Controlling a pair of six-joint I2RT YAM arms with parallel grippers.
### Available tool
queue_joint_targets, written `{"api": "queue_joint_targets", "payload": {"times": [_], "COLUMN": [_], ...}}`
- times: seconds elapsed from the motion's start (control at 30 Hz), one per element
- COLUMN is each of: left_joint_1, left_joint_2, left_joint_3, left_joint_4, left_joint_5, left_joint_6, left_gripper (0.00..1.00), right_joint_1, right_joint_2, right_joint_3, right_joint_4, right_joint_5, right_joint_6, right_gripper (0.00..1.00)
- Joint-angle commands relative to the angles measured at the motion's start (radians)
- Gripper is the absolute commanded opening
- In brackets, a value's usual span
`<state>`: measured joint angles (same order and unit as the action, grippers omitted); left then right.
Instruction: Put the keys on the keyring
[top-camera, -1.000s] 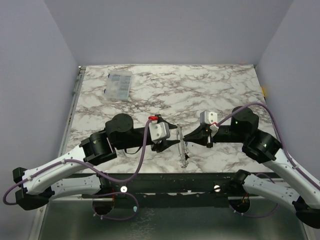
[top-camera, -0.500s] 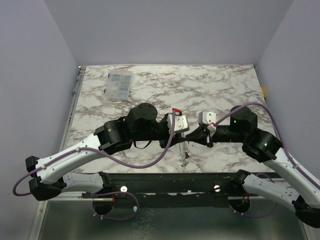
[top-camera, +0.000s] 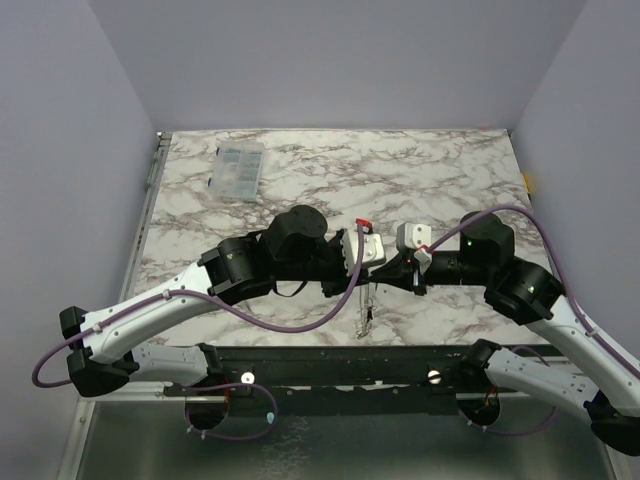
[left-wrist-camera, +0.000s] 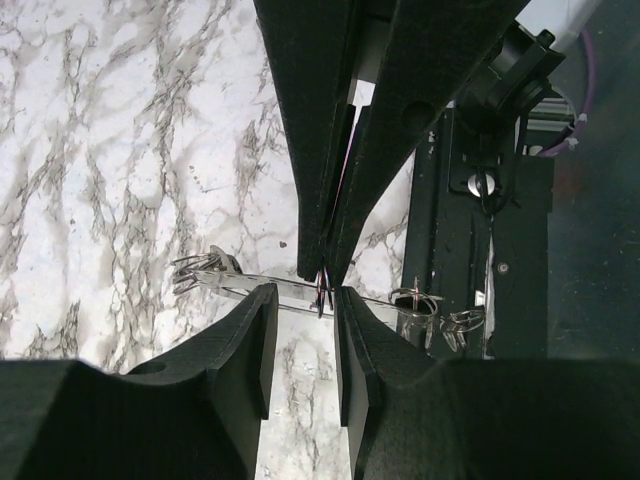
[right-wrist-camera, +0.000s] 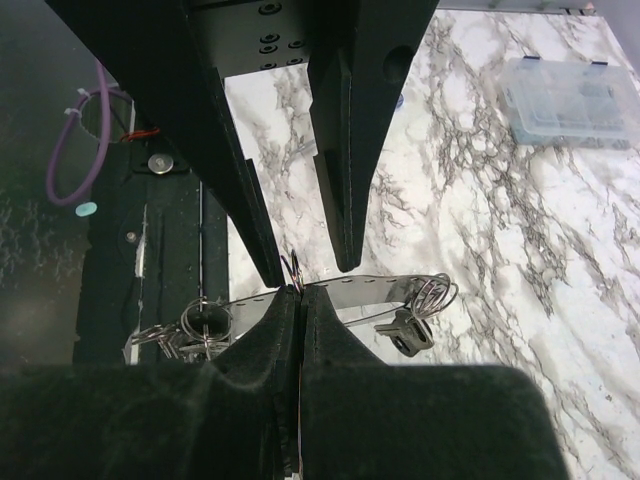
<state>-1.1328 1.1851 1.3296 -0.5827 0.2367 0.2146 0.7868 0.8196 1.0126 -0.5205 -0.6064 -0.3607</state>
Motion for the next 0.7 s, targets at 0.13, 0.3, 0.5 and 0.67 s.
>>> {"api": "queue_joint_targets", "payload": {"times": [0.13, 0.3, 0.5, 0.67], "left_joint_1": [-0.004, -0.004, -0.003, -0.004], "left_joint_2": [0.025, 0.055, 0.088, 0.094], "left_joint_3": [0.033, 0.060, 0.078, 0.076], "left_joint_4": [-0.019, -0.019, -0.018, -0.014], "left_joint_5": [0.030, 0.041, 0.054, 0.000], "left_joint_6": [0.025, 0.035, 0.027, 0.053], "left_gripper": [0.30, 0.22, 0.00, 0.00], "right_joint_1": [0.008, 0.008, 0.008, 0.008], "right_joint_2": [0.000, 0.006, 0.001, -0.011], "right_joint_3": [0.039, 0.042, 0.027, 0.012], "right_joint_4": [0.022, 0.027, 0.051, 0.076], "right_joint_5": [0.000, -0.006, -0.021, -0.002], "right_joint_6": [0.009, 0.012, 0.034, 0.066], "right_gripper": [0.01, 0.01, 0.01, 0.01]}}
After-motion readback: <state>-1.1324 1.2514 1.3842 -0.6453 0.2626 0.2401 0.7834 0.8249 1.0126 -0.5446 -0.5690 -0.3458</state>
